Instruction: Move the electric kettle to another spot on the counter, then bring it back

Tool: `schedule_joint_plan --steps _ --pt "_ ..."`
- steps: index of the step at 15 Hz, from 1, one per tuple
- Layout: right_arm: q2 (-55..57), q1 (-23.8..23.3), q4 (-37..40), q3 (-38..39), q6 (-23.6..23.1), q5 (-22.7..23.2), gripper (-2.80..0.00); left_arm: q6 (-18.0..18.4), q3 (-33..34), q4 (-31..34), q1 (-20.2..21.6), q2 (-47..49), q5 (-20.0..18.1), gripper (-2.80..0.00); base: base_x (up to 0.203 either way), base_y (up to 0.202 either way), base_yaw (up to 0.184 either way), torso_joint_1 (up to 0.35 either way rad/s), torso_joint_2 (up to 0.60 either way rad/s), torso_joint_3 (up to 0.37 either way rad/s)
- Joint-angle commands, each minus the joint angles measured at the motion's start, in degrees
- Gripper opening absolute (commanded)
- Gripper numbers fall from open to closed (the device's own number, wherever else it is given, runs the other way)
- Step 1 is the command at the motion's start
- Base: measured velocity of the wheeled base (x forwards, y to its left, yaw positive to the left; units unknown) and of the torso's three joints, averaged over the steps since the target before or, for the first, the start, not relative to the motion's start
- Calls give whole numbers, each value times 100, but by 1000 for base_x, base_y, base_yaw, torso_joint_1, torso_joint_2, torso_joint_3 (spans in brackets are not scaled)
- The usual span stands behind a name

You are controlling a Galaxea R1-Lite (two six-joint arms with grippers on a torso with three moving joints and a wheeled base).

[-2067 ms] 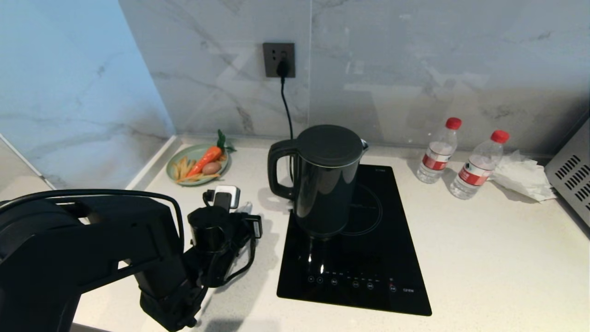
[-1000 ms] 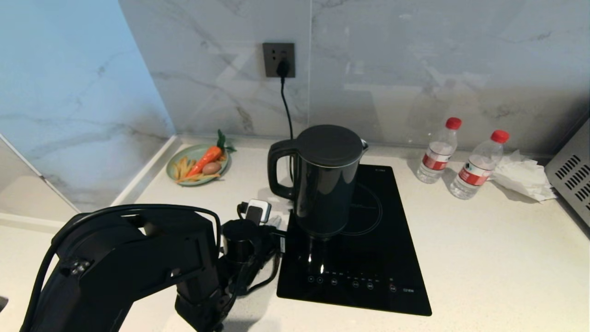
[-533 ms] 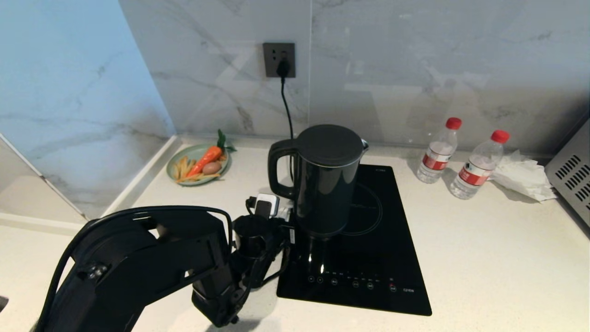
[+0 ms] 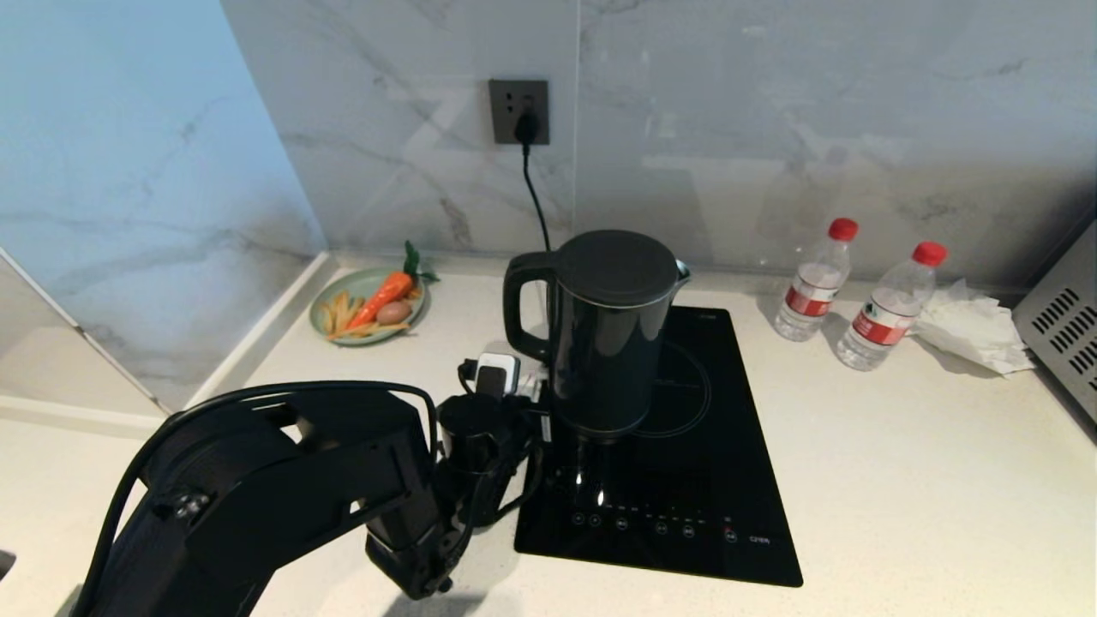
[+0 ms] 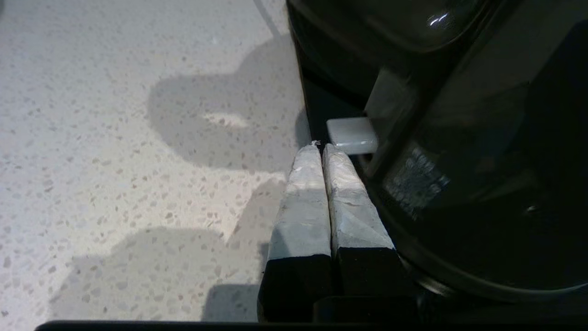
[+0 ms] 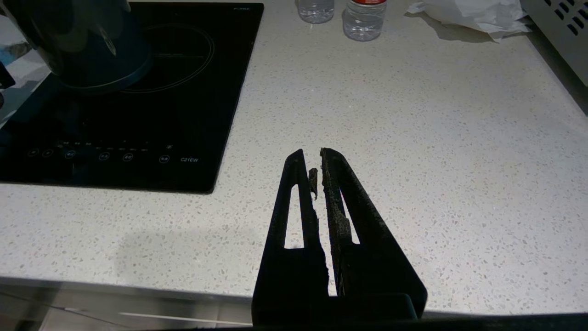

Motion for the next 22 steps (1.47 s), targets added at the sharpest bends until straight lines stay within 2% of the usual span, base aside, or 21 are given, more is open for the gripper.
schedule_joint_plan --steps 1,3,13,22 --pt "0 4 -5 -1 0 -1 -280 2 116 -35 11 9 1 -280 0 0 0 0 0 0" --pt "0 -4 -5 0 0 -1 -280 6 267 -35 -12 -11 -23 -280 0 0 0 0 0 0" --pt "0 -1 -5 7 0 -1 -280 -20 -110 -35 -2 14 135 -280 0 0 0 0 0 0" --pt "0 -4 -5 -1 0 -1 -280 -3 -84 -35 -204 251 135 -280 0 0 0 0 0 0"
